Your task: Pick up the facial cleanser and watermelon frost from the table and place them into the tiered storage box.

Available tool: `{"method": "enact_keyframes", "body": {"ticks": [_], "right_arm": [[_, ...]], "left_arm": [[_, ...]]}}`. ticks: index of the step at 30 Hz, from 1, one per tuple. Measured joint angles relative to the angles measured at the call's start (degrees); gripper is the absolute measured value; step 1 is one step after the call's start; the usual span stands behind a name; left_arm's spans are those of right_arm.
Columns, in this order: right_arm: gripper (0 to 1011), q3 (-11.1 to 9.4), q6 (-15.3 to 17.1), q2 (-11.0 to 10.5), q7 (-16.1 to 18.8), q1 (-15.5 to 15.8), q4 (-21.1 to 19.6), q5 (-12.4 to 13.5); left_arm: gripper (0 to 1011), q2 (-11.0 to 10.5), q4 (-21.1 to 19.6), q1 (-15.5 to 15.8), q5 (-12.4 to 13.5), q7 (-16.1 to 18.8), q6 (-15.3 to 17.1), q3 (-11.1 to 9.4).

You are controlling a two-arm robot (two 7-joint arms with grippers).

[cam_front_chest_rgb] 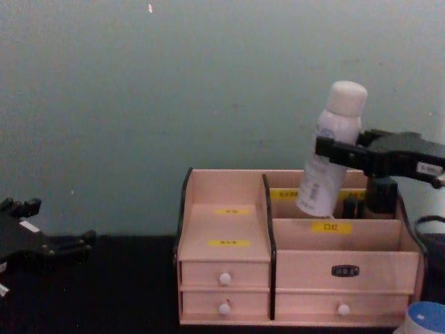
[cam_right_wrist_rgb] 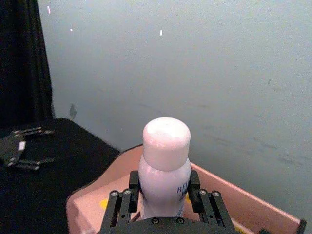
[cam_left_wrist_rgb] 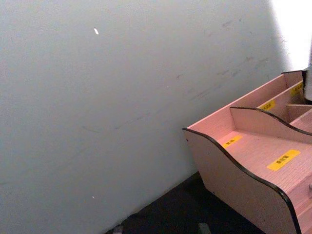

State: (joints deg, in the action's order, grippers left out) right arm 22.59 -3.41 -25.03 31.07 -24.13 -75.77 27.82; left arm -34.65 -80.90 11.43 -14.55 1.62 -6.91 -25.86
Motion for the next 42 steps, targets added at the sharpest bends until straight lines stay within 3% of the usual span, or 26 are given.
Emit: {"method": "enact_keyframes", "body": {"ticks": [1, 7, 16, 25, 42], "right_arm": [[591, 0.31, -0.62, 1.44, -0.50, -1.98, 2.56, -0.94], [591, 0.85, -1.55, 3.89, -1.24, -5.47, 7.50, -3.08], [591, 1.21, -2.19, 6.60, -1.69, -9.00, 13.84, -5.73], [591, 1.16, -2.44, 8.45, -1.58, -11.07, 18.52, -7.53], [591, 1.10, -1.28, 10.21, -0.84, -12.41, 23.37, -9.48]], "left_arm": [[1001, 0.00, 0.00, 0.00, 0.00, 0.00, 0.00, 0.00], [1001, 0.00, 0.00, 0.00, 0.00, 0.00, 0.00, 0.00], [1001, 0.00, 0.00, 0.00, 0.00, 0.00, 0.00, 0.00], [1001, 0.00, 0.00, 0.00, 0.00, 0.00, 0.00, 0.00], [1001, 0.00, 0.00, 0.00, 0.00, 0.00, 0.00, 0.00]]}}
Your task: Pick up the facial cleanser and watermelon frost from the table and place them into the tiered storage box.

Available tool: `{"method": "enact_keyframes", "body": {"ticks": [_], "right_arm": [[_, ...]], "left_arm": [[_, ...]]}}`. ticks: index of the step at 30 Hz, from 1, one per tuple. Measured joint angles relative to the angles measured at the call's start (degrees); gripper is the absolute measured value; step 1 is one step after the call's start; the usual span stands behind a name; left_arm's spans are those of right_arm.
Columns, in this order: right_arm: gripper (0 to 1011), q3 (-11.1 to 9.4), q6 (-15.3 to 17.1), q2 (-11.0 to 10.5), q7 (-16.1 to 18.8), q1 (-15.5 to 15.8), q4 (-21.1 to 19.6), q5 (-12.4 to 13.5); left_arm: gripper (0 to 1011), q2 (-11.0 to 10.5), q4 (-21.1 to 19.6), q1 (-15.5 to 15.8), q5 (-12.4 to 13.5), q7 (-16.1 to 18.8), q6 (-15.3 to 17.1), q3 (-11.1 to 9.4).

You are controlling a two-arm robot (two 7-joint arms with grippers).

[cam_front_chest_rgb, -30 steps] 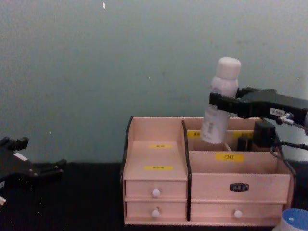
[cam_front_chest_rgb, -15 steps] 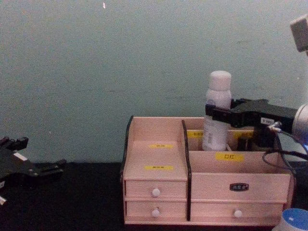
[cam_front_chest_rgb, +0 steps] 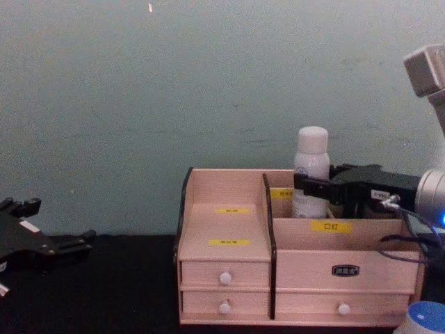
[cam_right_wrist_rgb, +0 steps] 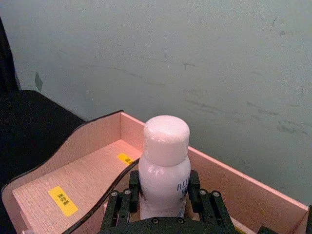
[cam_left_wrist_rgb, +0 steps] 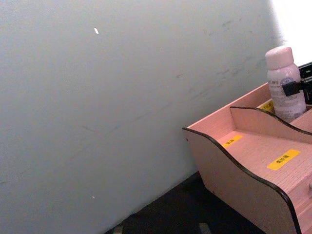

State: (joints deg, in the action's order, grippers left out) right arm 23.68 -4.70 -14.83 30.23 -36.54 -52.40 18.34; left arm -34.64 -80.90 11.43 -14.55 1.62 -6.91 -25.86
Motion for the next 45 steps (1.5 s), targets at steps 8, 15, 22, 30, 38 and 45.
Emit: {"method": "enact_keyframes", "body": {"ticks": [8, 15, 22, 30, 38, 45], "right_arm": [[591, -0.32, 0.34, 0.41, 0.13, -0.23, 1.35, -0.56], [591, -0.32, 0.34, 0.40, 0.13, -0.22, 1.34, -0.57], [593, -0.31, 0.35, 0.37, 0.11, -0.22, 1.29, -0.57], [842, -0.29, 0.38, 0.34, 0.08, -0.19, 1.23, -0.53], [1000, -0.29, 0.42, 0.30, 0.06, -0.14, 1.08, -0.52], [1000, -1.41, 1.26, -1.48, -0.98, 2.72, -5.33, -0.71]], "left_arm": [[1001, 0.00, 0.00, 0.00, 0.00, 0.00, 0.00, 0.00], [1001, 0.00, 0.00, 0.00, 0.00, 0.00, 0.00, 0.00], [1001, 0.00, 0.00, 0.00, 0.00, 0.00, 0.00, 0.00], [1001, 0.00, 0.00, 0.00, 0.00, 0.00, 0.00, 0.00], [1001, 0.00, 0.00, 0.00, 0.00, 0.00, 0.00, 0.00], [1001, 0.00, 0.00, 0.00, 0.00, 0.00, 0.00, 0.00]]}}
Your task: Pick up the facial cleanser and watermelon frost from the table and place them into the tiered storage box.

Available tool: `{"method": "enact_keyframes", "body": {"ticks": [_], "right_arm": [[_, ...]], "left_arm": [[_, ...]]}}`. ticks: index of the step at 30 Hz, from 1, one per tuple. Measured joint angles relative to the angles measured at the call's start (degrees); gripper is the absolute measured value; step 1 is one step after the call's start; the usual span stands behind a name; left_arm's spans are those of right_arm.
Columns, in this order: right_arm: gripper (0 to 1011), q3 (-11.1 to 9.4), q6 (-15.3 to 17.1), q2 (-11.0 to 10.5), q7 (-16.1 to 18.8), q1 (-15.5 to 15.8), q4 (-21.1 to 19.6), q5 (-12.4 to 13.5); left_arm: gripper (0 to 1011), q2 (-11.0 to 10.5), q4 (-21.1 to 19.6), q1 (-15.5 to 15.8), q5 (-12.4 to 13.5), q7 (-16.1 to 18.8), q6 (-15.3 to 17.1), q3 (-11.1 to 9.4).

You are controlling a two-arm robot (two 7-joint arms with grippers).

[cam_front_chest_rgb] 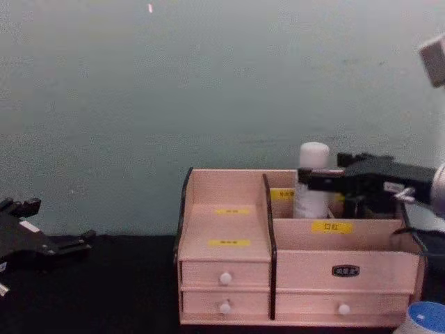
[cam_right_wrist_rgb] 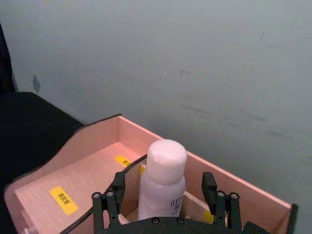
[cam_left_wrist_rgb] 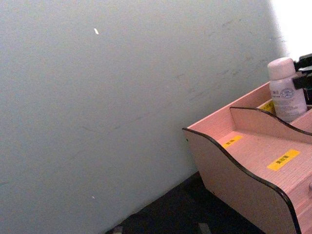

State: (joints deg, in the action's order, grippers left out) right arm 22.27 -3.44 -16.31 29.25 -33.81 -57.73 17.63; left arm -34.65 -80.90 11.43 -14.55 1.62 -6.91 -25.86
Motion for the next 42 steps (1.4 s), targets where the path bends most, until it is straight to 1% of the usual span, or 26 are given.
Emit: {"method": "enact_keyframes", "body": {"ticks": [1, 3, 4, 6, 7, 8, 9, 12, 13, 14, 15, 17, 18, 20, 21, 22, 24, 25, 29, 30, 32, 33, 35, 36, 37, 42], "right_arm": [[1000, -0.43, 0.52, -0.72, -0.12, 1.06, -2.19, 0.28], [1000, -0.94, 1.18, -1.60, -0.15, 2.35, -4.60, 0.75], [1000, -1.48, 1.95, -2.57, -0.16, 3.73, -7.27, 1.35], [1002, -2.01, 2.71, -3.59, -0.14, 5.16, -9.69, 1.92], [1000, -2.55, 3.57, -4.76, -0.02, 6.76, -12.38, 2.65], [1000, -2.79, 3.99, -5.32, 0.03, 7.48, -13.55, 2.99], [1000, -3.37, 4.95, -6.79, 0.16, 9.35, -16.44, 3.79], [1000, -4.30, 6.38, -9.14, 0.27, 12.17, -20.54, 4.98], [1000, -4.93, 7.33, -10.78, 0.34, 14.10, -23.19, 5.80], [1000, -4.93, 7.33, -10.78, 0.34, 14.10, -23.19, 5.80], [1000, -5.51, 8.28, -12.39, 0.38, 16.03, -25.73, 6.59], [1000, -6.15, 9.22, -13.97, 0.37, 17.86, -28.01, 7.30], [1000, -6.85, 10.41, -15.68, 0.37, 19.89, -30.36, 8.19], [1000, -7.48, 11.68, -17.34, 0.35, 21.88, -32.53, 8.98], [1000, -8.03, 12.72, -18.74, 0.24, 23.57, -34.23, 9.60], [1000, -8.42, 13.42, -19.66, 0.13, 24.73, -35.36, 10.01], [1000, -8.98, 14.68, -20.92, -0.10, 26.38, -36.84, 10.77], [1000, -9.49, 15.93, -22.17, -0.38, 28.08, -38.18, 11.50], [1002, -10.03, 19.44, -24.64, -1.79, 31.62, -40.52, 12.98], [1002, -10.03, 19.44, -24.64, -1.79, 31.62, -40.52, 12.98], [1000, -9.72, 20.69, -25.21, -2.50, 32.26, -40.64, 13.22], [1000, -9.47, 21.03, -25.31, -2.67, 32.29, -40.54, 13.23], [1000, -8.25, 22.02, -25.44, -3.24, 31.77, -39.56, 13.17], [1000, -8.25, 22.02, -25.44, -3.24, 31.77, -39.56, 13.17], [1000, -7.45, 22.45, -25.43, -3.44, 31.20, -38.83, 12.95], [1000, -5.40, 23.11, -24.90, -3.73, 29.30, -36.47, 12.09]], "left_arm": [[1001, 0.00, 0.00, 0.00, 0.00, 0.00, 0.00, 0.00], [1001, 0.00, 0.00, 0.00, 0.00, 0.00, 0.00, 0.00], [1001, 0.00, 0.00, 0.00, 0.00, 0.00, 0.00, 0.00], [1001, 0.00, 0.00, 0.00, 0.00, 0.00, 0.00, 0.00], [1001, 0.00, 0.00, 0.00, 0.00, 0.00, 0.00, 0.00], [1001, 0.00, 0.00, 0.00, 0.00, 0.00, 0.00, 0.00], [1001, 0.00, 0.00, 0.00, 0.00, 0.00, 0.00, 0.00], [1001, 0.00, 0.00, 0.00, 0.00, 0.00, 0.00, -0.01], [1001, 0.00, 0.00, 0.00, 0.00, 0.00, 0.00, 0.00], [1001, 0.00, 0.00, 0.00, 0.00, 0.00, 0.00, 0.00], [1001, 0.00, 0.00, 0.00, 0.00, 0.00, 0.00, -0.01], [1001, 0.00, 0.00, 0.00, 0.00, 0.00, 0.00, 0.00], [1001, 0.00, 0.00, 0.00, 0.00, 0.00, 0.00, 0.00], [1001, 0.00, 0.00, 0.00, 0.00, 0.00, 0.00, 0.00], [1001, 0.00, 0.00, 0.00, 0.00, 0.00, 0.00, 0.00], [1001, 0.00, 0.00, 0.00, 0.00, 0.00, 0.00, 0.00], [1001, 0.00, 0.00, 0.00, 0.00, 0.00, 0.00, 0.00], [1001, 0.00, 0.00, 0.00, 0.00, 0.00, 0.00, 0.00], [1001, 0.00, 0.00, 0.00, 0.00, 0.00, 0.00, 0.00], [1001, 0.00, 0.00, 0.00, 0.00, 0.00, 0.00, 0.00], [1001, 0.00, 0.00, 0.00, 0.00, 0.00, 0.00, 0.00], [1001, 0.00, 0.00, 0.00, 0.00, 0.00, 0.00, 0.00], [1001, 0.00, 0.00, 0.00, 0.00, 0.00, 0.00, 0.00], [1001, 0.00, 0.00, 0.00, 0.00, 0.00, 0.00, 0.00], [1001, 0.00, 0.00, 0.00, 0.00, 0.00, 0.00, 0.00], [1001, 0.00, 0.00, 0.00, 0.00, 0.00, 0.00, 0.00]]}}
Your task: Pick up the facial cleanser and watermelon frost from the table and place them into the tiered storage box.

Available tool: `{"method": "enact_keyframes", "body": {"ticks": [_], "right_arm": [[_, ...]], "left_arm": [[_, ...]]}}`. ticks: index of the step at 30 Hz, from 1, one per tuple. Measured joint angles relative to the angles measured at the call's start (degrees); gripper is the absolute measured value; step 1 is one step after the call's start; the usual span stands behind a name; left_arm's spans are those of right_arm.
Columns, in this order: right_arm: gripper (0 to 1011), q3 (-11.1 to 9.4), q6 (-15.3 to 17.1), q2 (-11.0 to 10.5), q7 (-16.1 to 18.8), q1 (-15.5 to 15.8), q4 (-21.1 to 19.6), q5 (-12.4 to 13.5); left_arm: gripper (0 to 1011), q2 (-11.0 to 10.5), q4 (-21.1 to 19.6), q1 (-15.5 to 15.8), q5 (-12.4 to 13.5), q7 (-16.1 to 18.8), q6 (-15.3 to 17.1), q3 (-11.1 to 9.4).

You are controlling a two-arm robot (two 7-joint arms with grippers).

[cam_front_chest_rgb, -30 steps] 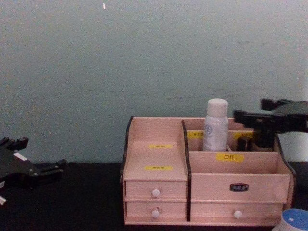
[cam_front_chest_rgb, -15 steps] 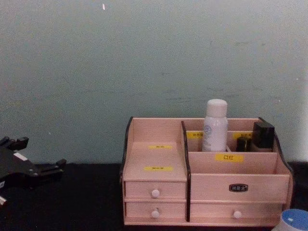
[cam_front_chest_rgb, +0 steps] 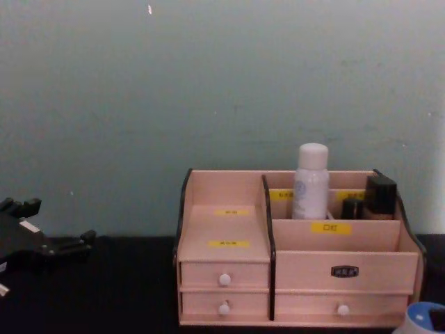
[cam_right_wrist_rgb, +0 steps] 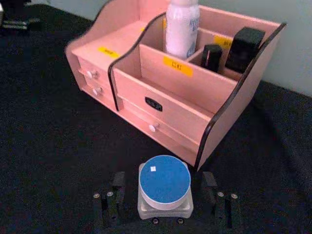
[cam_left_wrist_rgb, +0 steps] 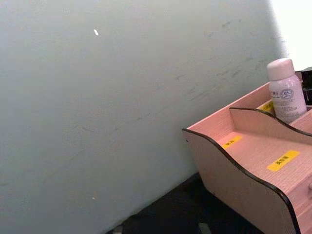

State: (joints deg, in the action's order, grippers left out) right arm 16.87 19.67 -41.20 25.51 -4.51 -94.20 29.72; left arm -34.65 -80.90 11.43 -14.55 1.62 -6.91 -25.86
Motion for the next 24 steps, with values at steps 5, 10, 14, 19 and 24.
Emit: {"method": "enact_keyframes", "body": {"ticks": [5, 10, 14, 19, 24], "right_arm": [[1000, 1.67, 0.18, 0.97, -0.14, -1.78, 2.37, -0.77], [1000, 2.51, 0.16, 1.62, -0.11, -2.94, 3.84, -1.06], [1000, 3.21, 0.06, 2.21, 0.05, -4.06, 5.14, -1.39], [1000, 3.84, -0.03, 2.61, 0.22, -4.90, 6.11, -1.76], [1000, 4.40, 0.22, 2.83, 0.28, -5.51, 6.78, -2.13]], "left_arm": [[1001, 0.00, 0.00, 0.00, 0.00, 0.00, 0.00, 0.00], [1001, 0.00, 0.00, 0.00, 0.00, 0.00, 0.00, 0.00], [1001, 0.00, 0.00, 0.00, 0.00, 0.00, 0.00, 0.00], [1001, 0.00, 0.00, 0.00, 0.00, 0.00, 0.00, 0.00], [1001, 0.00, 0.00, 0.00, 0.00, 0.00, 0.00, 0.00]]}}
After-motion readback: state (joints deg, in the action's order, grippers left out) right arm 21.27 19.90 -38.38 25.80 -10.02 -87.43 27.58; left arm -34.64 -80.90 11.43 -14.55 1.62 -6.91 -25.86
